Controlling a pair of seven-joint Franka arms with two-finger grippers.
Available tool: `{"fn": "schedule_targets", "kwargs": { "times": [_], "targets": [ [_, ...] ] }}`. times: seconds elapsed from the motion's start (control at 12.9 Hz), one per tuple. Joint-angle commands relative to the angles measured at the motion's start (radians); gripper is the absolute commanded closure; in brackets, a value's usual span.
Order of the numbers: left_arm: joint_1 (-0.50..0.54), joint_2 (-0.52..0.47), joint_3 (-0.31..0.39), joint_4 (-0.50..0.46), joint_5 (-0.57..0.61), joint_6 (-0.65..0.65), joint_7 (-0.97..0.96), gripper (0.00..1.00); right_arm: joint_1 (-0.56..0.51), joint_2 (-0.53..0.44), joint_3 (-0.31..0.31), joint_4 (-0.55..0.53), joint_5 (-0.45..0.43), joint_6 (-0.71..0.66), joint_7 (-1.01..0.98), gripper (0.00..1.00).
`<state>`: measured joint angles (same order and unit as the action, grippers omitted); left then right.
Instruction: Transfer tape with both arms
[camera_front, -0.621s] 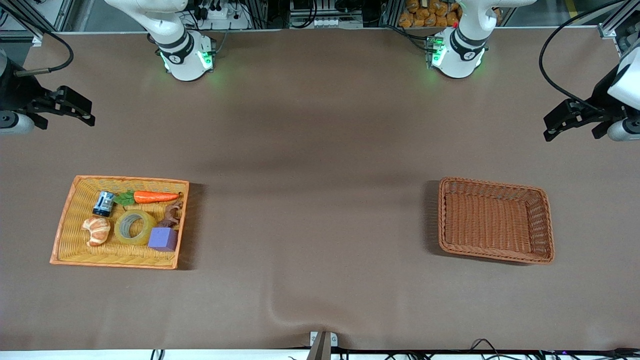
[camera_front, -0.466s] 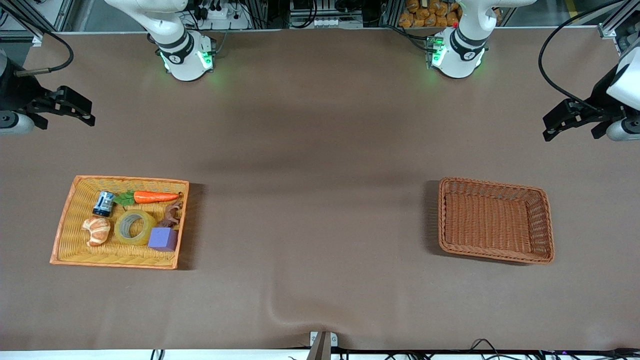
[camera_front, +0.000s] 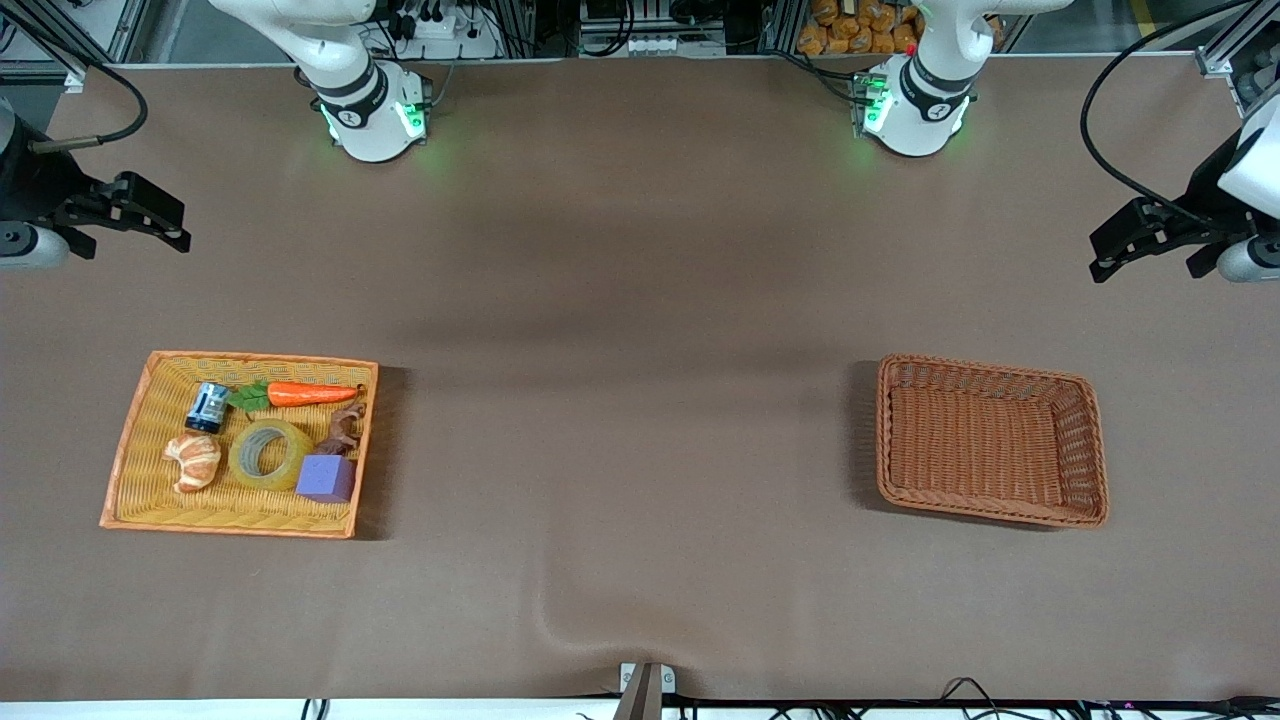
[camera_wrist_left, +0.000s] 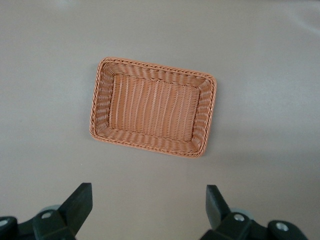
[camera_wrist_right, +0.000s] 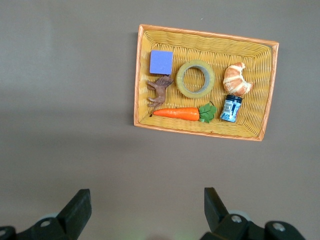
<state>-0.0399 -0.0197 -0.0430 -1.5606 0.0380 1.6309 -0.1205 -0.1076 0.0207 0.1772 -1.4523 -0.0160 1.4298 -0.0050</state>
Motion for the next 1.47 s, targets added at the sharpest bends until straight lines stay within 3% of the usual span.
{"fn": "schedule_targets", "kwargs": {
  "times": [0.0, 1.09, 1.24, 1.4],
  "targets": [
    [0.008, 0.001, 0.003, 0.01, -0.026, -0.019, 0.028, 0.0, -0.004, -0.001, 0.001, 0.0, -0.012, 0.011, 0.005, 0.0],
    [0.008, 0.007, 0.003, 0.007, -0.026, -0.019, 0.03, 0.0, -0.058, 0.01, -0.007, -0.046, 0.005, -0.017, -0.007, 0.0],
    [0.008, 0.007, 0.003, 0.005, -0.026, -0.019, 0.03, 0.0, -0.044, 0.051, -0.005, -0.055, 0.005, -0.019, -0.007, 0.0],
    [0.008, 0.007, 0.003, 0.005, -0.026, -0.019, 0.031, 0.0, -0.047, 0.173, -0.007, -0.06, 0.004, -0.034, 0.006, 0.0]
  ]
}}
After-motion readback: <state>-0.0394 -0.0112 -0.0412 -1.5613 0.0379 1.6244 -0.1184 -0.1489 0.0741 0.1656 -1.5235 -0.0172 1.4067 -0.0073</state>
